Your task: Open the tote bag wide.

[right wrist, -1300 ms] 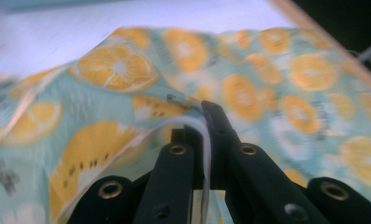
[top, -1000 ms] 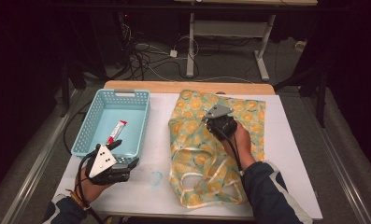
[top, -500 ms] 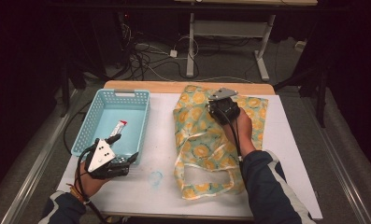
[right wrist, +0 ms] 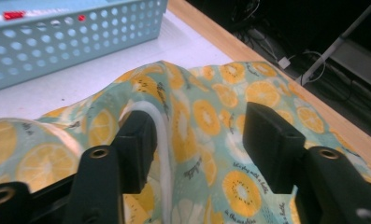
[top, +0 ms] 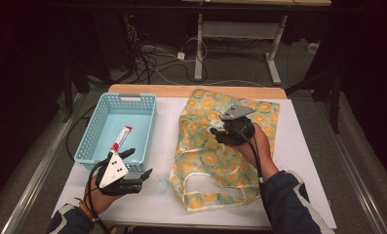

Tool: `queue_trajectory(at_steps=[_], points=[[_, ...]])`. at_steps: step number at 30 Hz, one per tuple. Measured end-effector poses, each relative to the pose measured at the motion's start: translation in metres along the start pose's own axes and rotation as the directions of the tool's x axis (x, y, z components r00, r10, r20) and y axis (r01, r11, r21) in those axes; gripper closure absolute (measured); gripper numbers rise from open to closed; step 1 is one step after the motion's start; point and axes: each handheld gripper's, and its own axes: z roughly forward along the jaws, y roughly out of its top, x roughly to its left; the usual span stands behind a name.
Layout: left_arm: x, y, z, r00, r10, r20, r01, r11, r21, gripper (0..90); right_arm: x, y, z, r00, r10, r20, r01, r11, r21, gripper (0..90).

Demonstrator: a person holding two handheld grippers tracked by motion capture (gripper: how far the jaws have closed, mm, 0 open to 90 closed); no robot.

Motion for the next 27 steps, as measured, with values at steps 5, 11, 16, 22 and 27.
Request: queue_trajectory(at_steps=[5, 11, 16, 22, 27], points=[[-0.015, 0.006, 0.000, 0.9990, 0.017, 0.042, -0.016, 0.9998, -0.012, 18.1, 0.010, -0.008, -0.024, 0.9998, -0.005, -0.017, 0.004, 0.998, -0.058, 41.0], [-0.029, 0.005, 0.004, 0.9956, 0.026, 0.090, -0.026, 0.9997, -0.001, 18.8, 0.028, -0.020, -0.051, 0.9967, -0.047, -0.067, 0.041, 0.995, -0.096, 43.4], [-0.033, 0.003, 0.008, 0.9943, 0.043, 0.097, -0.045, 0.9988, 0.022, 18.8, 0.047, -0.043, -0.063, 0.9796, -0.078, -0.185, 0.070, 0.996, -0.051, 50.6], [-0.033, 0.001, 0.011, 0.9945, 0.051, 0.091, -0.056, 0.9975, 0.043, 18.9, 0.073, -0.066, -0.066, 0.9585, -0.130, -0.254, 0.139, 0.990, 0.020, 48.6], [-0.034, -0.001, 0.013, 0.9932, 0.060, 0.100, -0.066, 0.9962, 0.057, 18.9, 0.076, -0.079, -0.042, 0.9432, -0.183, -0.277, 0.232, 0.960, 0.156, 47.2]])
